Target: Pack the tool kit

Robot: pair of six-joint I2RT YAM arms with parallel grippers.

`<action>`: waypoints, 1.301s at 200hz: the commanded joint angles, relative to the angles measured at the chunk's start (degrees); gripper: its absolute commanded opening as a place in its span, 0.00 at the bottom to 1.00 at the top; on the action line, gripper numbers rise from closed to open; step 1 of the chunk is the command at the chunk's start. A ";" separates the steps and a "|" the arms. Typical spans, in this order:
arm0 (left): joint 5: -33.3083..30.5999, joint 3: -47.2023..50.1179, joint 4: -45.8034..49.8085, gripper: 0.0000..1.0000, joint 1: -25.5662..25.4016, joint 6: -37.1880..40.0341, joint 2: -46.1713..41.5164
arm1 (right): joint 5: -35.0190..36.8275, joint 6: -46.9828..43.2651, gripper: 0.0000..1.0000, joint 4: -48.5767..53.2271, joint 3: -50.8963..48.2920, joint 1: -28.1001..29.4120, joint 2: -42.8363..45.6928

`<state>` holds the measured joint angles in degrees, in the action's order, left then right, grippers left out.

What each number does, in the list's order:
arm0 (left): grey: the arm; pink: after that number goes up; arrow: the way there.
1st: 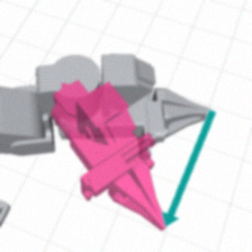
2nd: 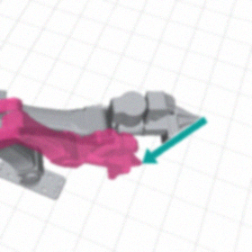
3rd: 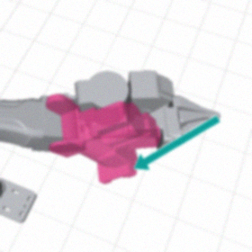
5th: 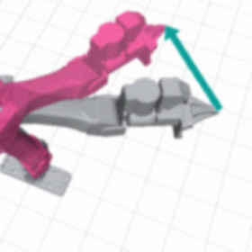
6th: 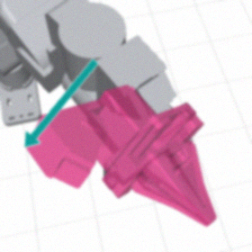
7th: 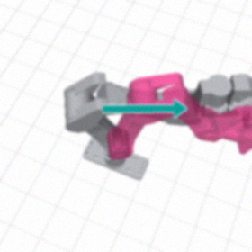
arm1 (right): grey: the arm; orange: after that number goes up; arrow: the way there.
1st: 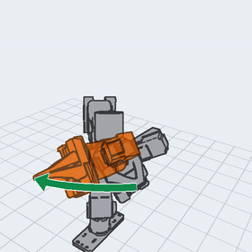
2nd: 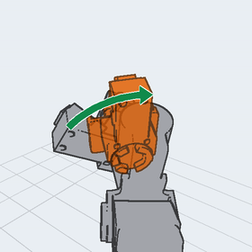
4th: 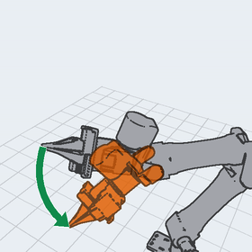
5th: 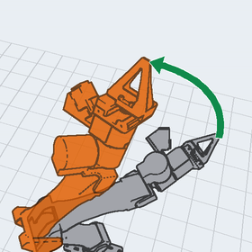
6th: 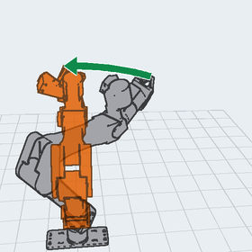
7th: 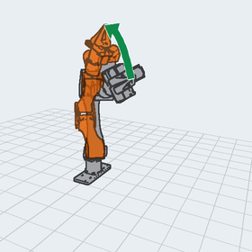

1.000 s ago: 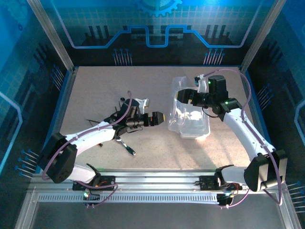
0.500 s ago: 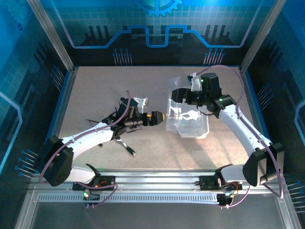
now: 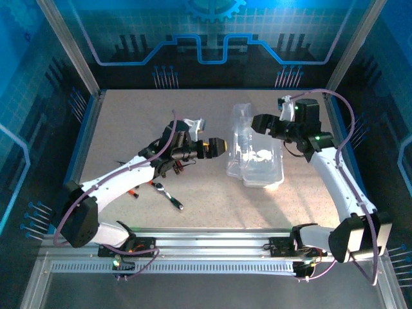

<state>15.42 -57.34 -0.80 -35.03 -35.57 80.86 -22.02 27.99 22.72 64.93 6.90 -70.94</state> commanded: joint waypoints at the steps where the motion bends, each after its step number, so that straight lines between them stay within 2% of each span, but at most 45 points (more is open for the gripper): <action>1: -4.58 -6.73 9.07 0.99 -1.75 1.51 1.32 | -0.73 0.08 0.79 1.45 -1.48 -3.46 2.25; 17: -11.51 -13.64 18.95 0.99 -3.93 2.12 3.44 | 1.77 0.62 0.80 1.78 -2.96 -6.80 3.59; 52: -26.05 -36.98 42.17 0.99 -9.06 2.50 14.85 | 8.95 2.35 0.84 0.18 -10.63 -13.35 4.86; 88: -35.45 -57.27 55.16 0.99 -14.34 3.62 27.39 | 12.63 5.60 0.84 -4.25 -19.56 -18.82 4.73; 134: -43.90 -78.89 69.65 0.99 -17.90 5.40 40.74 | 11.68 5.32 0.80 -7.80 -23.56 -22.01 2.56; 158: -41.46 -81.46 69.47 0.99 -18.21 6.21 42.99 | 9.08 5.93 0.79 -9.86 -24.26 -22.03 0.04; 187: -43.03 -83.71 71.81 0.99 -18.77 6.92 45.04 | 7.88 6.16 0.79 -11.36 -25.00 -21.93 -1.93; 204: -43.34 -82.66 71.84 0.99 -18.68 6.99 45.54 | 6.72 6.20 0.78 -12.16 -25.46 -21.66 -2.86; 239: -38.54 -79.85 68.18 0.99 -18.59 8.31 46.16 | 5.99 5.23 0.74 -12.15 -25.40 -20.44 -3.97; 260: -38.39 -78.98 67.16 0.98 -18.70 8.41 46.14 | 6.46 4.32 0.73 -11.67 -25.05 -18.64 -4.33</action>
<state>-24.53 -137.49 67.37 -53.39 -28.84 126.17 -14.59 33.47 11.77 39.72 -13.67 -74.65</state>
